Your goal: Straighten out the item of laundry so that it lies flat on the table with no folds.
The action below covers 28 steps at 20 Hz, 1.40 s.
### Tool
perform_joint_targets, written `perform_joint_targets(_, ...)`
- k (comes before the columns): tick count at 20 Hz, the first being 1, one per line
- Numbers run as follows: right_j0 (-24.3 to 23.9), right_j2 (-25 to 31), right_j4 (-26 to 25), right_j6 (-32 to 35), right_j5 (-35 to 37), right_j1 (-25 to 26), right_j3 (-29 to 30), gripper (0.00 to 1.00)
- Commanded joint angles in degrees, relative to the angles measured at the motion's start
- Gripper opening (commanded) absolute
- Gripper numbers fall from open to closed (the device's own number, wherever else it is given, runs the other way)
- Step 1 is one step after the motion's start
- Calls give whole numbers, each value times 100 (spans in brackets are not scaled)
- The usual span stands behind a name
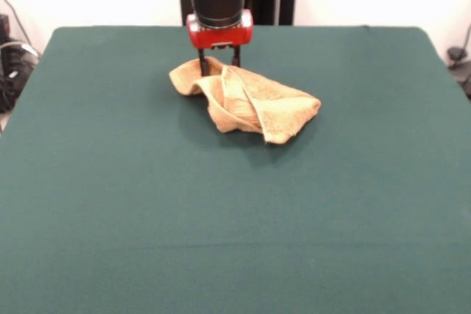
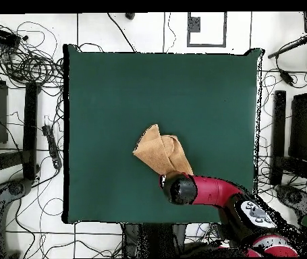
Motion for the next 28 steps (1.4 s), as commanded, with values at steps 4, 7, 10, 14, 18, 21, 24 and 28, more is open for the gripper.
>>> perform_joint_targets(4,175,502,246,703,28,-91,-255,100)
perform_joint_targets(7,199,496,287,693,159,-102,-285,100)
perform_joint_targets(10,207,521,291,610,328,-99,-310,100)
perform_joint_targets(14,261,452,369,706,402,-106,-309,0)
perform_joint_targets(18,307,409,397,719,481,-104,-344,0)
perform_joint_targets(21,315,399,415,715,506,-105,-348,0)
perform_joint_targets(24,338,383,423,726,513,-103,-367,0)
perform_joint_targets(28,367,341,421,766,469,-119,-347,0)
